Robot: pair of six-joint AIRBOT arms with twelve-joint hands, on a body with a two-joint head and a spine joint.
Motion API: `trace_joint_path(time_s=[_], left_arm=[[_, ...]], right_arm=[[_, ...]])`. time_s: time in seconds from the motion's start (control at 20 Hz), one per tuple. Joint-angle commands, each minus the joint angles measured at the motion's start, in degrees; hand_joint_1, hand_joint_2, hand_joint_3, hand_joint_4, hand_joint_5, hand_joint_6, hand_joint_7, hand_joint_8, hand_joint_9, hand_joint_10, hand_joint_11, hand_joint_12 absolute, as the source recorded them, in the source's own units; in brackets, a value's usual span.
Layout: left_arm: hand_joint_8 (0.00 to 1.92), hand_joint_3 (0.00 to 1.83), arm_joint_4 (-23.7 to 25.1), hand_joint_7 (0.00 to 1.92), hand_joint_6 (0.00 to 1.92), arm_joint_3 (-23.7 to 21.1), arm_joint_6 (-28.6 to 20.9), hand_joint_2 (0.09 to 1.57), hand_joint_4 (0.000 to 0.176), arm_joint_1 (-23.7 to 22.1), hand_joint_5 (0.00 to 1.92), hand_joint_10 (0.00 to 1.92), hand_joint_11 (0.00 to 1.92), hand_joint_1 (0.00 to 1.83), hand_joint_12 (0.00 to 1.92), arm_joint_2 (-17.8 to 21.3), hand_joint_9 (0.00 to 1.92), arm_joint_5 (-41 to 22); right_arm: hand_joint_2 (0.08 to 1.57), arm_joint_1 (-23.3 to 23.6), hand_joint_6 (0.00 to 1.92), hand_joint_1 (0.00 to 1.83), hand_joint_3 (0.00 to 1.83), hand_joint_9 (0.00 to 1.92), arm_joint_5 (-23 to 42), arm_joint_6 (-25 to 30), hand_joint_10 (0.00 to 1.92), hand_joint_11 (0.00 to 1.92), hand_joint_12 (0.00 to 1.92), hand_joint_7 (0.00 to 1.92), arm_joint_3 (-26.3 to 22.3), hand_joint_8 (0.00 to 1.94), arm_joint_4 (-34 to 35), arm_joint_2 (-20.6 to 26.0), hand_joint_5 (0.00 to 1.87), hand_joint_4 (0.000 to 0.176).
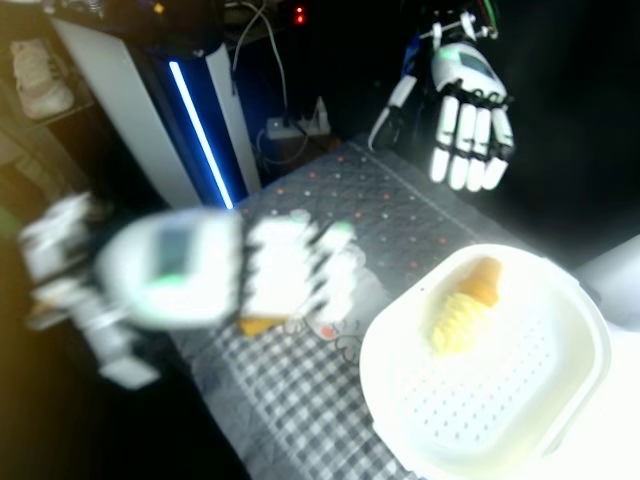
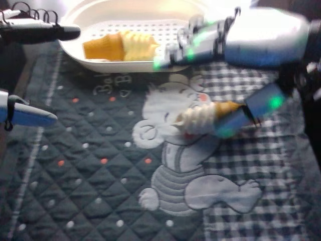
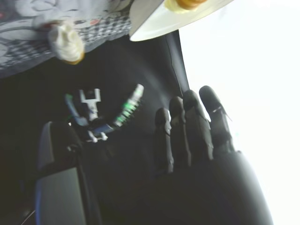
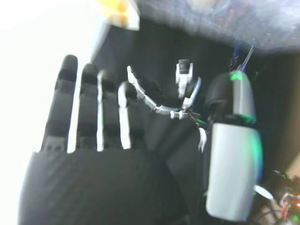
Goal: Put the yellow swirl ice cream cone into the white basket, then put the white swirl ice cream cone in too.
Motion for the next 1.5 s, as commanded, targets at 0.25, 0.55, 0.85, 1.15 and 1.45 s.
trace_joint_path(time_s=[0.25, 0.55, 0.85, 1.15, 1.45], left_arm=[[0.0, 0.0, -2.02, 0.4, 0.0, 0.07, -0.18, 0.82, 0.055, -0.74, 0.38, 0.01, 0.02, 0.78, 0.9, 0.21, 0.4, -7.81], [0.0, 0.0, -2.61, 0.41, 0.0, -0.16, -0.45, 0.84, 0.054, 0.08, 0.39, 0.0, 0.01, 0.76, 0.96, 0.53, 0.41, -8.2], [0.0, 0.0, -2.59, 0.42, 0.0, -0.24, -0.96, 0.84, 0.052, 0.13, 0.4, 0.0, 0.02, 0.75, 0.93, 0.81, 0.41, -8.49], [0.0, 0.0, -2.57, 0.41, 0.0, -0.34, -1.62, 0.85, 0.044, 0.52, 0.4, 0.0, 0.0, 0.77, 0.95, 0.96, 0.39, -8.89], [0.01, 0.0, -2.54, 0.44, 0.0, -0.3, -1.94, 0.85, 0.037, 0.83, 0.43, 0.01, 0.04, 0.75, 0.96, 0.98, 0.42, -9.08]], right_arm=[[0.83, 0.9, 0.0, 0.82, 0.0, 0.38, 1.31, 5.57, 0.01, 0.01, 1.04, 0.33, 0.17, 0.0, 1.54, 0.58, 0.23, 0.084], [0.86, 0.86, 0.0, 0.8, 0.01, 0.45, -1.94, 7.8, 0.03, 0.12, 1.14, 0.35, 0.07, 0.02, -1.69, 0.95, 0.2, 0.042], [0.85, 0.83, 0.0, 0.93, 0.0, 0.66, -4.81, 7.8, 0.52, 0.51, 1.33, 0.53, 0.45, 0.0, -4.5, -0.2, 0.27, 0.052], [0.84, 0.79, 0.0, 0.97, 0.0, 0.68, -6.82, 7.8, 0.42, 0.63, 1.17, 0.49, 0.87, 0.0, -6.27, -1.3, 0.3, 0.081], [0.82, 0.78, 0.0, 1.0, 0.0, 0.63, -8.24, 7.8, 0.14, 0.39, 1.13, 0.46, 2.64, 0.0, -8.04, -3.6, 0.3, 0.065]])
